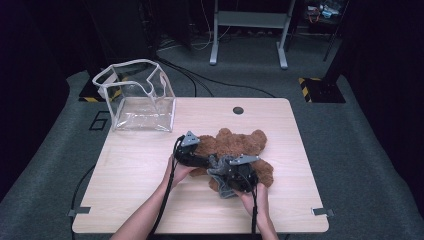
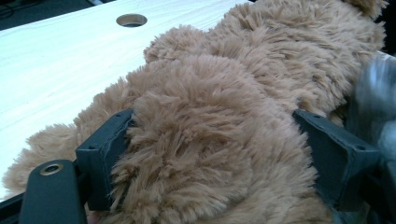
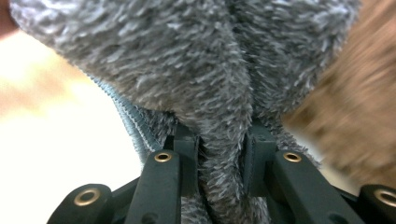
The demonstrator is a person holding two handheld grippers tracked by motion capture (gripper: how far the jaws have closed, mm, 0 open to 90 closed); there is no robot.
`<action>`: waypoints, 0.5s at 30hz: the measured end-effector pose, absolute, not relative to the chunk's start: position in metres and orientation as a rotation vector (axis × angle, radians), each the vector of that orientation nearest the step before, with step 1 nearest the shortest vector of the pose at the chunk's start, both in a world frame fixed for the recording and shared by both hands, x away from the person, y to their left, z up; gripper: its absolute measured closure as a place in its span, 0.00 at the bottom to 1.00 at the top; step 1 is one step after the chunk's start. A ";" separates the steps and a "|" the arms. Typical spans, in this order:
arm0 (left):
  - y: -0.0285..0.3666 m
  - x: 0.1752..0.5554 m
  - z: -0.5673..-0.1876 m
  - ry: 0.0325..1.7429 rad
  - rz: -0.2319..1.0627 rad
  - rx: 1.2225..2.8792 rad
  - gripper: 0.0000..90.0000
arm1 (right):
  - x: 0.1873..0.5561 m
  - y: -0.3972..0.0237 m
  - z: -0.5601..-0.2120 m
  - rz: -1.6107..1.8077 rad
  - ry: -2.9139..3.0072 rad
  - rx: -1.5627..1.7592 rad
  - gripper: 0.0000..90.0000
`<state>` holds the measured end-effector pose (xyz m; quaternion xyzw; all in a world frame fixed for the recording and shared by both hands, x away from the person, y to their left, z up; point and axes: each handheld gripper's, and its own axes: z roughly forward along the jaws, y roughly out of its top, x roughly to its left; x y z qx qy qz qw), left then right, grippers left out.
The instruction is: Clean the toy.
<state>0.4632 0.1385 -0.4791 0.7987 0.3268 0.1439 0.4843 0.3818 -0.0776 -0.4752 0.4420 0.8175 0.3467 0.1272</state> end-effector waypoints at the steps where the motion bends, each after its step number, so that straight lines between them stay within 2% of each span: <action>1: 0.139 0.463 -0.479 0.795 0.350 1.944 0.20 | 0.378 -0.076 -0.481 0.988 2.418 1.288 0.80; 5: 0.139 0.463 -0.479 0.791 0.350 1.943 0.20 | 0.369 -0.072 -0.497 0.929 2.501 1.249 0.80; 15: 0.148 0.458 -0.467 0.766 0.374 1.890 0.20 | 0.361 -0.106 -0.456 1.004 2.322 1.307 0.79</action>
